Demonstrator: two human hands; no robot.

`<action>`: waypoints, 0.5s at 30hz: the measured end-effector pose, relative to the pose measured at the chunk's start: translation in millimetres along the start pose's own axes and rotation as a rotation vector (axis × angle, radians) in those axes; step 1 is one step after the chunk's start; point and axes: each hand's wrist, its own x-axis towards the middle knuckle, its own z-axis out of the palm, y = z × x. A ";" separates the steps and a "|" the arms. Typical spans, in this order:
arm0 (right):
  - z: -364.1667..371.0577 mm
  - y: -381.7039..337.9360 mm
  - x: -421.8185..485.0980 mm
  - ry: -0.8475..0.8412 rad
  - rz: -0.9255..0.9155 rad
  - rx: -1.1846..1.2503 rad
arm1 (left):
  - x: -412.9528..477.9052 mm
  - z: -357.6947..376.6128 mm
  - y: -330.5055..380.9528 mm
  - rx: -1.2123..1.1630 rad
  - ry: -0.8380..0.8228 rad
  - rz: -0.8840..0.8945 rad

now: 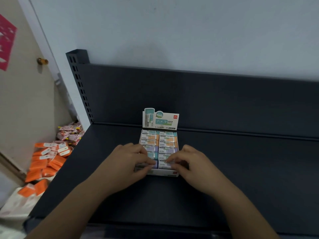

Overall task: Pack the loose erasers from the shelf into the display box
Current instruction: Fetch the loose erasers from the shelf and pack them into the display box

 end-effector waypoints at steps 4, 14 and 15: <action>-7.9 4.0 -0.5 -0.030 -0.043 -0.006 | -6.4 -2.6 -1.3 -0.018 0.027 -0.024; -25.0 12.7 -3.9 0.001 -0.032 -0.032 | -8.5 -11.4 9.4 0.025 0.076 -0.122; -25.9 12.4 -3.2 -0.002 -0.028 -0.047 | -6.6 -11.0 9.6 0.036 0.074 -0.144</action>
